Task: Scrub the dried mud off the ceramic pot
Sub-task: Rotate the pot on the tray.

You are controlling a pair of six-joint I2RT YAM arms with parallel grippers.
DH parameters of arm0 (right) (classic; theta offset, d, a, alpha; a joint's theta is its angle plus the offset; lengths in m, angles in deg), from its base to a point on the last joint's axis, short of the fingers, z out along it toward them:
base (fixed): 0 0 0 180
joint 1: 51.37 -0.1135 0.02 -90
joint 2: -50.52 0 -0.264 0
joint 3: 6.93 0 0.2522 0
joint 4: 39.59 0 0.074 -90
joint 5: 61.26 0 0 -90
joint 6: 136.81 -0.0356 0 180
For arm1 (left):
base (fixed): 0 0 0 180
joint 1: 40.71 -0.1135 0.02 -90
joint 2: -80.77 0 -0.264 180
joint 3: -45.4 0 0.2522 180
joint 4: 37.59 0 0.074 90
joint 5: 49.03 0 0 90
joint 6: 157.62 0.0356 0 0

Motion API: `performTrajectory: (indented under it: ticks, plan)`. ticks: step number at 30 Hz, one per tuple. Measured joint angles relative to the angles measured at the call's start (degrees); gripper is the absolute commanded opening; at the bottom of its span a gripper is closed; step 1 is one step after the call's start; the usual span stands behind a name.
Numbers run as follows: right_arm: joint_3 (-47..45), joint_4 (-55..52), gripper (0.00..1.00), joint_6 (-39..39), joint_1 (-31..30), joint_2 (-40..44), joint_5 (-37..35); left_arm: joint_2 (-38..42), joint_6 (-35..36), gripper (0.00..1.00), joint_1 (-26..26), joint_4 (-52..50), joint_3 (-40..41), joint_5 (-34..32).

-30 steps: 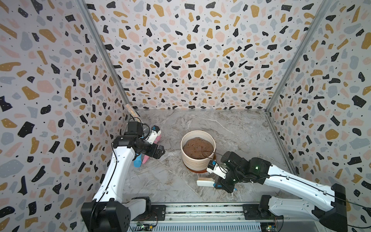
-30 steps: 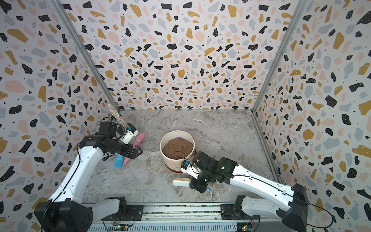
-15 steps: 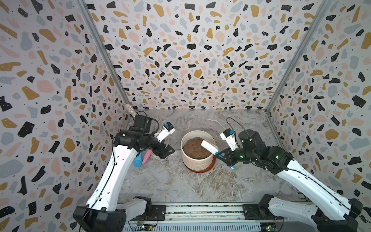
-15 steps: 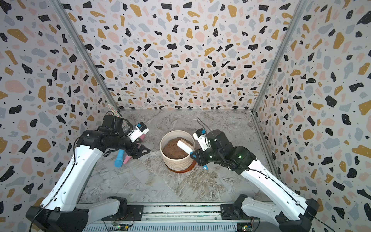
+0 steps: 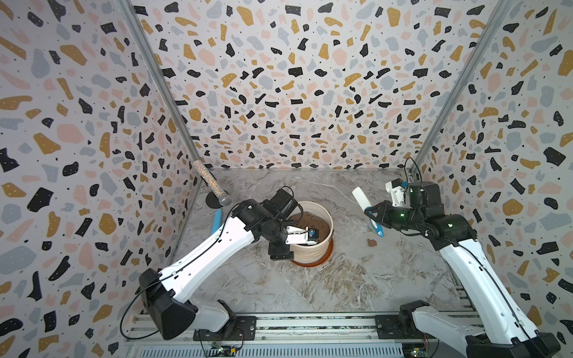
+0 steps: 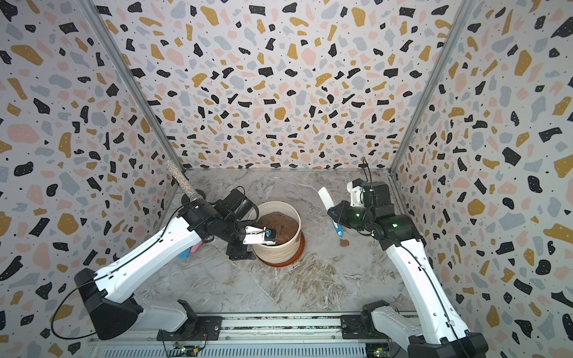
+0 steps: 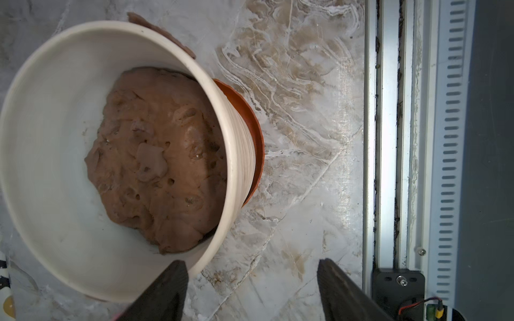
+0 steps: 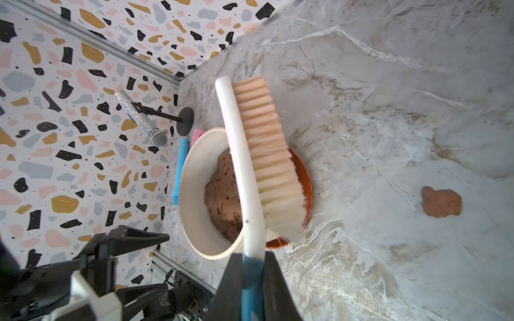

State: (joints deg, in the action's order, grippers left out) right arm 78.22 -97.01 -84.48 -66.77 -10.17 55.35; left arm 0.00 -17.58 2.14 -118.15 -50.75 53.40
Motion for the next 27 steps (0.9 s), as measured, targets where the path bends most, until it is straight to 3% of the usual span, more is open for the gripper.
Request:
performTrajectory:
  ticks: [4,9,12,18,22,27]
  plan:
    - [0.9,-1.0,0.0,0.0,0.1,0.2,2.7,-4.1,3.2,0.73,0.1,1.4,-1.1,-1.0]
    - [-0.4,-2.4,0.0,1.8,0.1,0.6,7.4,-6.2,6.1,0.55,0.1,2.2,-2.0,-0.5]
    - [-2.0,-3.0,0.0,2.7,0.1,1.2,7.8,-7.1,7.9,0.44,0.1,1.7,-2.1,0.3]
    - [-2.5,-3.5,0.0,3.8,0.1,1.1,8.9,-10.5,9.6,0.36,0.1,-0.3,-4.1,0.6]
    - [-2.8,-3.5,0.0,4.3,0.1,1.1,9.2,-10.7,9.6,0.21,0.1,-0.5,-4.1,0.4]
    - [-4.9,-2.0,0.0,-1.1,0.1,1.6,7.3,-10.5,8.5,0.17,0.1,-0.3,-3.8,0.5]
